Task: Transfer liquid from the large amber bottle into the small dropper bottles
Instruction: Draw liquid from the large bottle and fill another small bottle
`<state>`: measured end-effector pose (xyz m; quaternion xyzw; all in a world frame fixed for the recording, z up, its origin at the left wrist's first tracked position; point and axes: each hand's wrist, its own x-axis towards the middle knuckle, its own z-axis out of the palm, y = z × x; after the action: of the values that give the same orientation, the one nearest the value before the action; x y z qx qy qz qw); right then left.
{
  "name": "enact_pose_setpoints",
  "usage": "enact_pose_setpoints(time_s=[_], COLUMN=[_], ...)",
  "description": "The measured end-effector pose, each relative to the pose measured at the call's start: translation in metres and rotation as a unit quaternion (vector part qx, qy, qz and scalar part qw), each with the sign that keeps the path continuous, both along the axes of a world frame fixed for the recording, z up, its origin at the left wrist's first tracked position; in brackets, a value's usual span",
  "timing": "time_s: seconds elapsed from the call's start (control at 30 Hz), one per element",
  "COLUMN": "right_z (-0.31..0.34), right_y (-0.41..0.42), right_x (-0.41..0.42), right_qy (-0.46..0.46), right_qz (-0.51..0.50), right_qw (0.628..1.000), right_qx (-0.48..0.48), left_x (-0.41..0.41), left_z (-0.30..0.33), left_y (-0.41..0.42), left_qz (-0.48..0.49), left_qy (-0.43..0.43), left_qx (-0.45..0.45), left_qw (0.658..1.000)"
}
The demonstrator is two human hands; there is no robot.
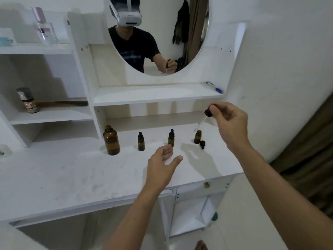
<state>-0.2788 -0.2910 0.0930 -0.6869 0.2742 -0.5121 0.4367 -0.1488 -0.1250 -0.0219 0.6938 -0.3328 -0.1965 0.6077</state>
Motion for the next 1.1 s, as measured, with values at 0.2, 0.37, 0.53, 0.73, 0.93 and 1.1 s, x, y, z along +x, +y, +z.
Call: enact_pose_setpoints(time_s=[0.2, 0.37, 0.53, 0.73, 0.93, 1.1], right_z=[-0.013, -0.022, -0.03, -0.04, -0.042, -0.044], right_y=[-0.03, -0.046, -0.056, -0.057, -0.056, -0.055], right_x=[-0.011, -0.005, 0.002, 0.011, 0.017, 0.021], right_qy=[0.01, 0.006, 0.014, 0.037, 0.047, 0.058], right_qz=[-0.003, 0.0, 0.011, 0.028, 0.011, -0.01], right_qw=[1.0, 1.0, 1.0, 0.999, 0.999, 0.998], right_qx=[-0.009, -0.01, -0.006, 0.012, 0.016, 0.011], left_x=[-0.012, -0.007, -0.001, 0.002, 0.004, 0.003], left_z=[0.002, 0.0, -0.004, -0.009, -0.011, -0.013], left_y=[-0.061, -0.104, -0.131, -0.141, -0.142, -0.142], left_qz=[-0.055, -0.071, -0.058, -0.046, -0.041, -0.037], left_qy=[-0.028, -0.048, -0.08, -0.142, -0.154, -0.158], left_qx=[0.009, 0.023, 0.024, 0.035, 0.032, 0.031], left_qw=[0.998, 0.996, 0.995, 0.988, 0.987, 0.986])
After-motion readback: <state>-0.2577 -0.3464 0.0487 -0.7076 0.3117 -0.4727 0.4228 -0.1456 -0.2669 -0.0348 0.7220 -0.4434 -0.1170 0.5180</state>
